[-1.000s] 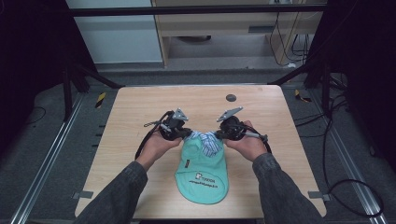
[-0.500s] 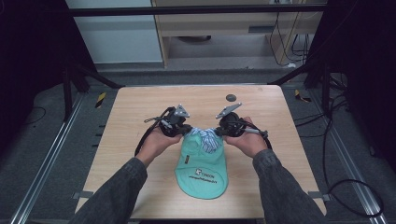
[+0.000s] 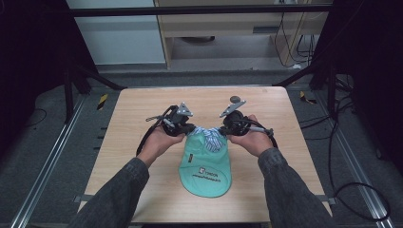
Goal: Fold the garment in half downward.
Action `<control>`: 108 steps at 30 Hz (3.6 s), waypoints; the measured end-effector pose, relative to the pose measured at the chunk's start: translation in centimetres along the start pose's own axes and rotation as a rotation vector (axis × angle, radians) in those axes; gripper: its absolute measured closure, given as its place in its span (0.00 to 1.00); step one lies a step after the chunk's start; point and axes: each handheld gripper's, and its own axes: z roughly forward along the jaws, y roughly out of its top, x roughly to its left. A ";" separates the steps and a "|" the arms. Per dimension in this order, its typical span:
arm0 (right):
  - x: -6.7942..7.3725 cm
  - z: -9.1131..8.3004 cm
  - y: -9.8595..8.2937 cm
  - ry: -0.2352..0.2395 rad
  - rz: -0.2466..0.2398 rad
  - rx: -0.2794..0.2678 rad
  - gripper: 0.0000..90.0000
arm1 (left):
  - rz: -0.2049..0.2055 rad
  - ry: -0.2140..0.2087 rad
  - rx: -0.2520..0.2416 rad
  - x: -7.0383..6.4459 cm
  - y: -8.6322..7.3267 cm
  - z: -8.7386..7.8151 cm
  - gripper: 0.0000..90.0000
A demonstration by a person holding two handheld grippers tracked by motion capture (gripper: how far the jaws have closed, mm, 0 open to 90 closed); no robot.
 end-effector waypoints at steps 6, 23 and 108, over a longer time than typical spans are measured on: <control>-0.2 -0.4 0.4 -0.010 -0.008 0.011 0.93 | 0.008 0.005 -0.005 0.0 0.7 -0.3 0.97; -0.2 -1.1 1.3 -0.012 -0.031 0.023 0.94 | 0.011 0.009 -0.010 0.6 1.3 -0.7 0.97; -5.1 0.8 4.5 -0.134 0.015 0.002 0.94 | 0.008 0.062 -0.021 4.7 5.6 1.4 0.97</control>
